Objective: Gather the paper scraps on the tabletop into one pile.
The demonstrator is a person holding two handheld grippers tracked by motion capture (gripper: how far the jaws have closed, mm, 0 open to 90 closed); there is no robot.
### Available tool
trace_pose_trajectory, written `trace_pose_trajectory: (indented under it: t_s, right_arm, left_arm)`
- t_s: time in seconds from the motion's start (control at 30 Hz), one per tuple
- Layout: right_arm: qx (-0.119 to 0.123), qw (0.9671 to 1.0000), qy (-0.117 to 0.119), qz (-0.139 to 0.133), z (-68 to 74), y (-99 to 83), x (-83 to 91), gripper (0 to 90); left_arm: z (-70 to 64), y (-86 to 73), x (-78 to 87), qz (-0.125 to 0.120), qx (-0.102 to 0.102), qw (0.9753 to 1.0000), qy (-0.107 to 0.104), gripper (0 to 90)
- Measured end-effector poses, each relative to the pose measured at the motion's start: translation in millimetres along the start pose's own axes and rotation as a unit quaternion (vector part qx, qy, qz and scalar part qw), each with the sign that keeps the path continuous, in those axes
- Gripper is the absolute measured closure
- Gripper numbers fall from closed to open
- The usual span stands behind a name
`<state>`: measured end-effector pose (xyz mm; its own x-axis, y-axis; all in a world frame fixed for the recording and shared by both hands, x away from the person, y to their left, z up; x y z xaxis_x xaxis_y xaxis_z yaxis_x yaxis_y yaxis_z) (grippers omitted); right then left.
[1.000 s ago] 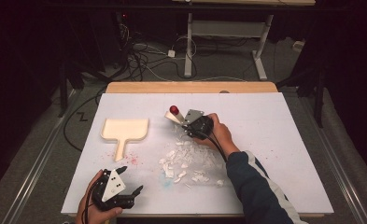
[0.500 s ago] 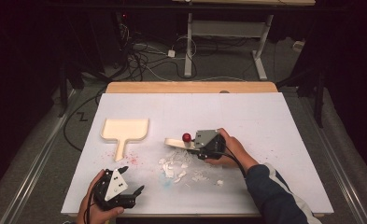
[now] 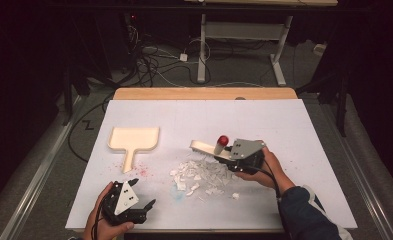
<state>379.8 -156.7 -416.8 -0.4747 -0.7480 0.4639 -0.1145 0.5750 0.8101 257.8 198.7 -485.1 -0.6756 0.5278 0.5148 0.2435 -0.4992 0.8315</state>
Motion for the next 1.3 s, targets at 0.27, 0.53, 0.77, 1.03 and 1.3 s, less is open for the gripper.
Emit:
trace_pose_trajectory:
  t_s: [0.27,0.53,0.77,1.03,1.3]
  right_arm:
    - [-0.082,0.9936,-0.076,0.012,-20.3,-13.1,29.7,67.9]
    - [-0.109,0.9727,-0.172,0.112,-28.2,-34.0,36.2,67.9]
    - [-0.117,0.9632,-0.178,0.164,-7.4,-36.4,18.4,67.8]
    - [-0.115,0.9736,-0.133,0.146,37.5,-5.0,-3.9,67.7]
    - [-0.116,0.9785,-0.129,0.112,45.2,9.4,0.9,68.0]
  left_arm:
    - [-0.9,0.0,-1.7,0.004,-0.003,1.0,-0.003,16.5]
    - [-1.9,0.6,-3.1,0.009,-0.012,0.9999,-0.006,16.5]
    - [-2.1,0.7,-5.3,0.016,-0.017,0.9997,-0.008,16.5]
    - [-5.7,2.0,-8.5,0.021,-0.027,0.9993,-0.018,16.5]
    - [-5.5,1.9,-8.0,0.021,-0.025,0.9993,-0.017,16.5]
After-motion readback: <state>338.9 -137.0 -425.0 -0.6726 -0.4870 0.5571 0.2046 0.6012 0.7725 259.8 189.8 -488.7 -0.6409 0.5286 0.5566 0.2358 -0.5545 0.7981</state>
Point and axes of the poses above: each handheld gripper's, and its own axes: x roughly backward along the jaws, y roughly out of its top, z roughly to its left, the point moved 1 cm from there along -x, roughly forward along the jaws, and after that the axes turned 8 degrees about -z, right-handed, at the moved point
